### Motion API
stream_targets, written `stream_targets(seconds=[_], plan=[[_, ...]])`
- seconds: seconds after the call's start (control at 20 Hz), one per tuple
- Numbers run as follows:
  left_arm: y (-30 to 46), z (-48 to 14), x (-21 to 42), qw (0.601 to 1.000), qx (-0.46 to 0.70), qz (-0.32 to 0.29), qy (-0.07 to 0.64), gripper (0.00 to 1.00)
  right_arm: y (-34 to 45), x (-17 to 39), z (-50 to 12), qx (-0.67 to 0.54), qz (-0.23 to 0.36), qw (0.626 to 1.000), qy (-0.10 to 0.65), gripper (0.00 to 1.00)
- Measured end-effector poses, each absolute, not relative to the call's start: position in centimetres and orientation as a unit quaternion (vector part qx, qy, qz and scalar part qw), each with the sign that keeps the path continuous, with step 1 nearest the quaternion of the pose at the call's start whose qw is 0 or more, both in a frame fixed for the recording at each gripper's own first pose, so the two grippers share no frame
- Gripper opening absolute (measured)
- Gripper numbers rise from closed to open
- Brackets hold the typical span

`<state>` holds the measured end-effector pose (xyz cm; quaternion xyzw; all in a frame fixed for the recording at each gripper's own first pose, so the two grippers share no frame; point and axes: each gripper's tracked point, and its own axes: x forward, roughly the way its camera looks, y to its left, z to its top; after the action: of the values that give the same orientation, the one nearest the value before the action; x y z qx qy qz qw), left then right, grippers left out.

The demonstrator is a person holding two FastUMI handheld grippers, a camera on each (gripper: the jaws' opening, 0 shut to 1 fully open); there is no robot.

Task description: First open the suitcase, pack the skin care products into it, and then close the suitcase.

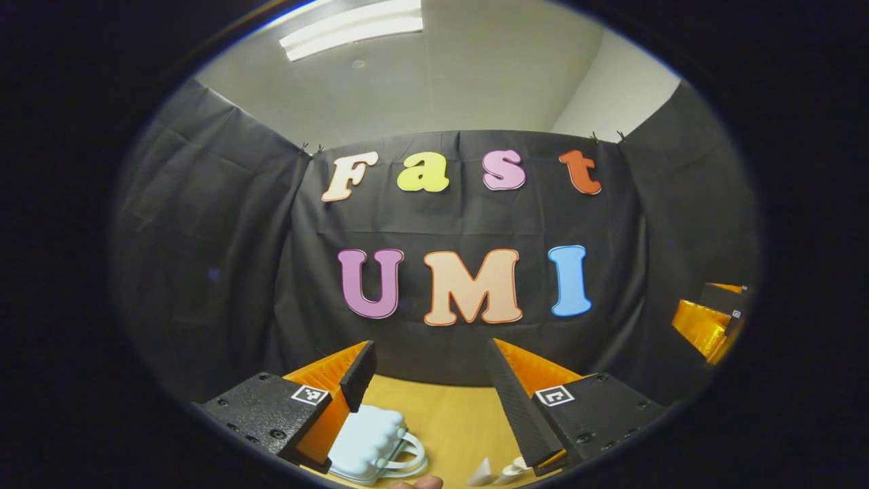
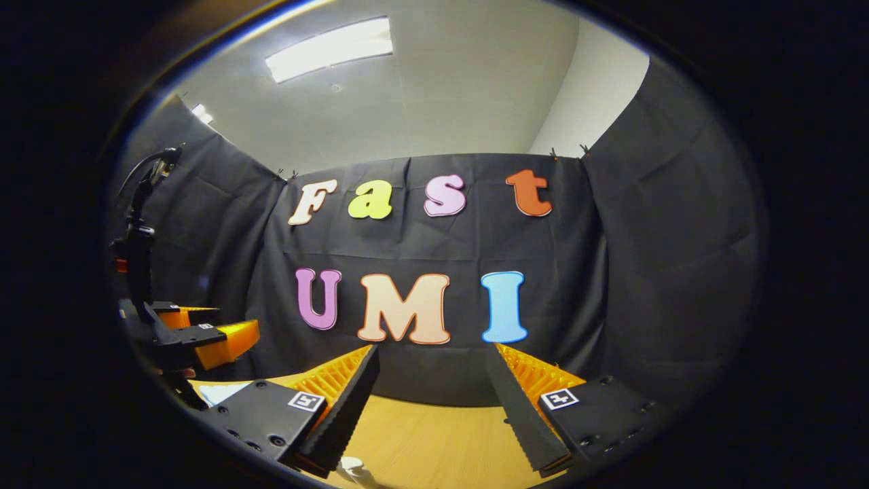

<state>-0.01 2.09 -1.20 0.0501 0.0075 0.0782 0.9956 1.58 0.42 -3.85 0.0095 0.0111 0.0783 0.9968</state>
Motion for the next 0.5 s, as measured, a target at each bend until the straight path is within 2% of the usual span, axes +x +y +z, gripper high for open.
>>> stream_targets(seconds=[0.1, 0.5], plan=[[2.5, -1.7, -0.1, 0.995, 0.042, 0.087, 0.013, 0.94, 0.0, 2.1, -4.4, 0.012, 0.075, 0.997, 0.016, 1.00], [3.6, -3.2, 1.5, 0.998, 0.021, 0.051, 0.030, 0.94, 0.8, 3.8, -4.7, 0.017, 0.029, 0.999, 0.001, 0.99]])
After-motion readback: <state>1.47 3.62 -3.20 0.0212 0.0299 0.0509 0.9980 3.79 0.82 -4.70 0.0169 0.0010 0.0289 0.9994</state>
